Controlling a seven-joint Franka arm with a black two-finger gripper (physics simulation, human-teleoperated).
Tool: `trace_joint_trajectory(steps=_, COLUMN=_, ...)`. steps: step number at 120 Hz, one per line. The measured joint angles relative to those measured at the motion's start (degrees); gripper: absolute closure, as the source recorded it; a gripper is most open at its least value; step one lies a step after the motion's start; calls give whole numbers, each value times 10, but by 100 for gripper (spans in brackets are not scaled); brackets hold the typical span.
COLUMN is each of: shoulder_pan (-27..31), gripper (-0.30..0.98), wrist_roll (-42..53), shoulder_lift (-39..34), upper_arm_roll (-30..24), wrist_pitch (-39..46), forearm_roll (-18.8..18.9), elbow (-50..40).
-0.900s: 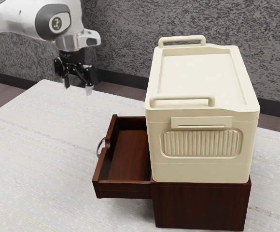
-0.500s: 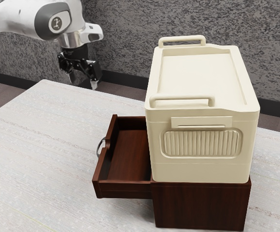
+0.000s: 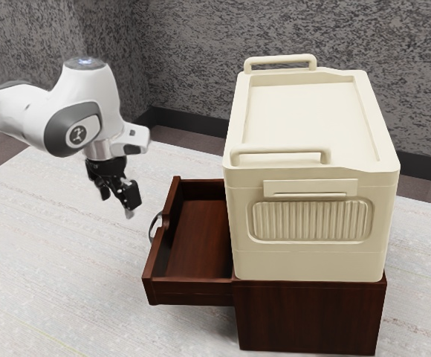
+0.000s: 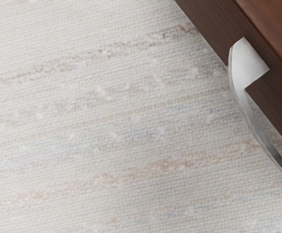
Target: Push the drawer handle with one arm to close the drawer
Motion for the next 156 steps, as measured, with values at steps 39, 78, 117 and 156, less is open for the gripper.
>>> trace_joint_trajectory(steps=39, shoulder_pan=3, gripper=67, wrist_roll=200, shoulder_lift=15, upper_arm_roll=-5, wrist_pitch=59, forearm_roll=1, elbow=-20)
trace_joint_trajectory(steps=78, shoulder_pan=-7, gripper=77, wrist_roll=320, shoulder_lift=50, upper_arm_roll=-23, wrist_pitch=84, forearm_roll=-2, elbow=-16)
trace_joint_trajectory(steps=117, shoulder_pan=0, gripper=78, wrist_roll=390, shoulder_lift=34, upper_arm_roll=-66, wrist_pitch=90, forearm_roll=-24, elbow=-27)
trace_joint_trajectory(steps=156, shoulder_pan=-5, gripper=78, wrist_roll=431, shoulder_lift=65, upper_arm_roll=-89, wrist_pitch=92, forearm_roll=-34, elbow=12)
